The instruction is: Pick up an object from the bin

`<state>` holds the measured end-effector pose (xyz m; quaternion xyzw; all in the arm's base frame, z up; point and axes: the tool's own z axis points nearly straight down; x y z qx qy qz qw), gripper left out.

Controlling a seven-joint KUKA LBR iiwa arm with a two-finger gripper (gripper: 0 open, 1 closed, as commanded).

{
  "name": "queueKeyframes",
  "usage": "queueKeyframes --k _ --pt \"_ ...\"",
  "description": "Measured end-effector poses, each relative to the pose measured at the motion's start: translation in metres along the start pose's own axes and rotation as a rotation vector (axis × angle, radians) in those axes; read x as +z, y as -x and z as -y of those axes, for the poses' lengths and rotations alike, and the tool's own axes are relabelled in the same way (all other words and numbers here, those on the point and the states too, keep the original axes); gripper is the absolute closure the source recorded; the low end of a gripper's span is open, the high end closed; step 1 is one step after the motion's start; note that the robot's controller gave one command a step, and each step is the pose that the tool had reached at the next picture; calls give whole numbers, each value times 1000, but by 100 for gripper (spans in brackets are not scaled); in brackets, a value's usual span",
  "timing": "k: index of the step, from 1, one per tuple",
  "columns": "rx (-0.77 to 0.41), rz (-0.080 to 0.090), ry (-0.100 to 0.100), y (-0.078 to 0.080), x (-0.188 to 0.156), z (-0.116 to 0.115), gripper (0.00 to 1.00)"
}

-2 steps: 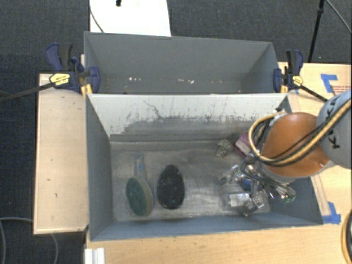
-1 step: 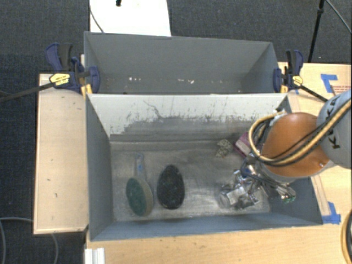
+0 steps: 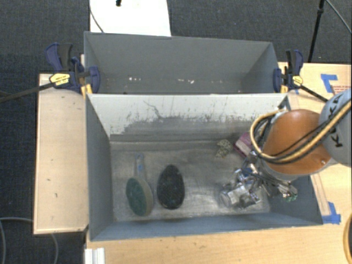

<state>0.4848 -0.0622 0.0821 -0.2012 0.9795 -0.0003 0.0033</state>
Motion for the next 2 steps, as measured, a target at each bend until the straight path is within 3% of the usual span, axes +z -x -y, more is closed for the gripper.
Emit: queueKeyframes --k 1,2 --pt "3 0 0 2 -35 0 100" --pt "7 2 -2 4 -97 1 100"
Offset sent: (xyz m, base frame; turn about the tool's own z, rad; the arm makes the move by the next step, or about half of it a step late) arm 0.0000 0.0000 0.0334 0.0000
